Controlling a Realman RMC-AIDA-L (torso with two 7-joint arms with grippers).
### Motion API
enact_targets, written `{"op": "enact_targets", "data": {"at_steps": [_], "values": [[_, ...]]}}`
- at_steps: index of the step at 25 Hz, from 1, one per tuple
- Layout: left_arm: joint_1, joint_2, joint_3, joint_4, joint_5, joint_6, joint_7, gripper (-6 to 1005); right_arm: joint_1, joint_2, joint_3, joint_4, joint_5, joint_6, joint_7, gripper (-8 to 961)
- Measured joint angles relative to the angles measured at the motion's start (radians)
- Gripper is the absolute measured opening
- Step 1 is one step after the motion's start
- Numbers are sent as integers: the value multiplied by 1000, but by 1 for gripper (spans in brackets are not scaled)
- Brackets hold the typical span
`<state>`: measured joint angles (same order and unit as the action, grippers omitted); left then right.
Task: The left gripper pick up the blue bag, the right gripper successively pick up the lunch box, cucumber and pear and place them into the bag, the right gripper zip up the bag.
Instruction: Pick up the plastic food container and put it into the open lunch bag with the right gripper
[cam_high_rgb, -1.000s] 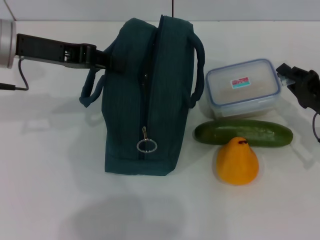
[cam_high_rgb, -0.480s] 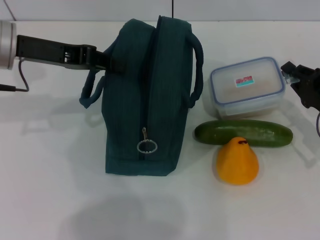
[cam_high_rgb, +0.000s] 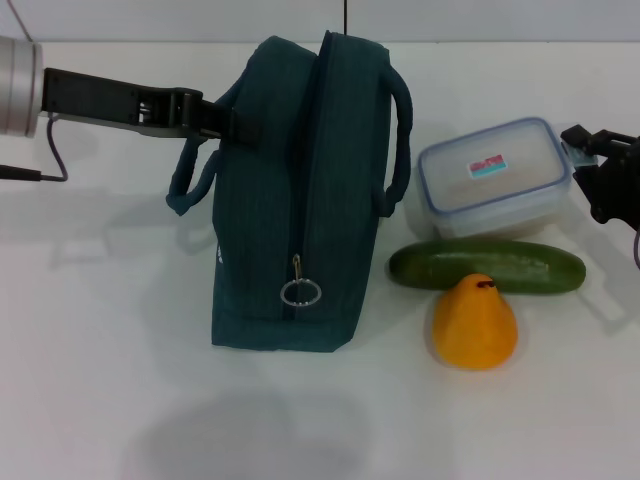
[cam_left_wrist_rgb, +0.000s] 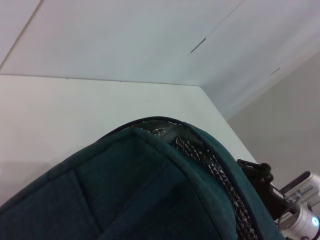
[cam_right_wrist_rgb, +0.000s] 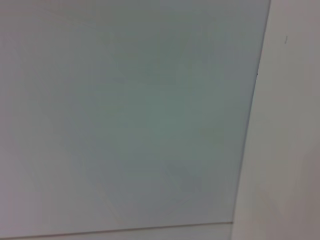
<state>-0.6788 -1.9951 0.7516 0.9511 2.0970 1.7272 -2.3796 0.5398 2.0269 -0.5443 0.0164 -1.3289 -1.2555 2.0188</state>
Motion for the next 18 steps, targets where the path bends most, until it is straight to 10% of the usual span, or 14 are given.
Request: {"op": "enact_targets", "data": {"at_steps": [18], "values": [[1, -15, 2, 0, 0, 0, 0, 61, -14, 1, 7, 41, 167, -235, 112, 96]]}}
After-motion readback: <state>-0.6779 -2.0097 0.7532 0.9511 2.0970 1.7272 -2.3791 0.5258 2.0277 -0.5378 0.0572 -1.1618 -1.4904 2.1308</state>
